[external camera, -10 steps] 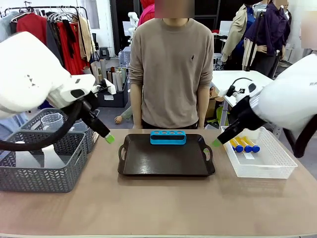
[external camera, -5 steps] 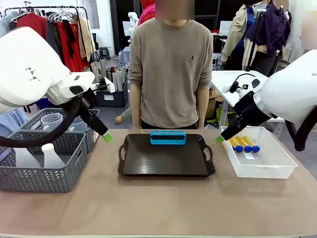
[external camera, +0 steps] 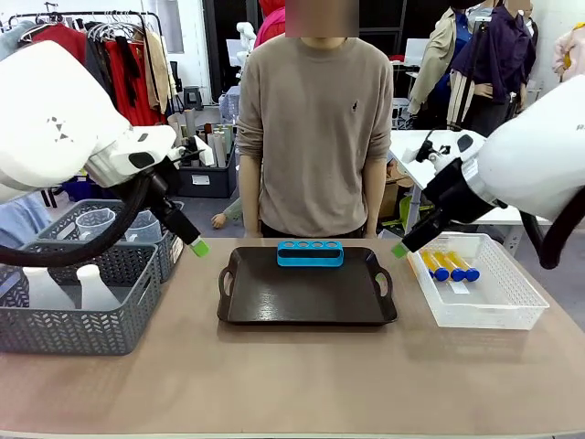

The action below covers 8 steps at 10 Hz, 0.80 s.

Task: Prepare the laboratory tools.
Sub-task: Pick up one Large Measuring Cup and place it on the Handle tray.

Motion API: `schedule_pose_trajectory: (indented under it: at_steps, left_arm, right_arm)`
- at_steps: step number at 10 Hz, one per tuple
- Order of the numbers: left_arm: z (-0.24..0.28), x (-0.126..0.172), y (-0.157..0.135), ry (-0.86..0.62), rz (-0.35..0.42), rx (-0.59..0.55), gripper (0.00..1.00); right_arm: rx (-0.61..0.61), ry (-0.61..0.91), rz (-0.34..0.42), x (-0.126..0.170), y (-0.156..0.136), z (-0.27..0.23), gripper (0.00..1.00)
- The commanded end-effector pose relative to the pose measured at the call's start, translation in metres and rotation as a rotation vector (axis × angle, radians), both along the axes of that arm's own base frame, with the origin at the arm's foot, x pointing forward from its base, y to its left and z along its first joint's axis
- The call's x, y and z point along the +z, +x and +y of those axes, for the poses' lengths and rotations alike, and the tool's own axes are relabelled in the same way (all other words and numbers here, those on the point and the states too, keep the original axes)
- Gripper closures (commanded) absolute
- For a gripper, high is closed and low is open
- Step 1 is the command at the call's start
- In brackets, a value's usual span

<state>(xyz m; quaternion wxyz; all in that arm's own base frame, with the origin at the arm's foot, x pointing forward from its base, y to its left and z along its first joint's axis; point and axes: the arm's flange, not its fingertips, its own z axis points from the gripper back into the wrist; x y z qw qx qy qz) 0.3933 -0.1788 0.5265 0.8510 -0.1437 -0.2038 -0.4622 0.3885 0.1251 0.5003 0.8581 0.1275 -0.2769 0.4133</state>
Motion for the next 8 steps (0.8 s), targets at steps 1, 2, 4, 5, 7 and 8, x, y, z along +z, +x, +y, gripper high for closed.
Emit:
schedule_pose_trajectory:
  at_steps: [1, 2, 4, 5, 7, 8]
  left_arm:
    - [0.009, 0.021, 0.01, -0.046, -0.013, -0.111, 0.0]
    - [0.011, 0.033, 0.016, -0.051, -0.008, -0.131, 0.0]
    - [0.012, 0.071, 0.017, -0.042, -0.072, -0.149, 0.0]
    - [0.014, 0.085, 0.017, -0.035, -0.098, -0.167, 0.0]
    - [0.023, 0.102, 0.017, -0.072, -0.163, -0.209, 0.0]
    - [0.028, 0.107, 0.014, -0.104, -0.202, -0.217, 0.0]
  right_arm:
    - [0.095, 0.007, -0.004, 0.035, 0.008, 0.0, 0.0]
    - [0.106, -0.009, -0.019, 0.057, 0.011, -0.002, 0.0]
    - [0.121, 0.043, -0.031, 0.096, 0.018, -0.024, 0.0]
    - [0.12, 0.079, -0.039, 0.107, 0.022, -0.037, 0.0]
    - [0.118, 0.121, -0.118, 0.124, 0.026, -0.066, 0.0]
    - [0.133, 0.162, -0.177, 0.125, 0.025, -0.08, 0.0]
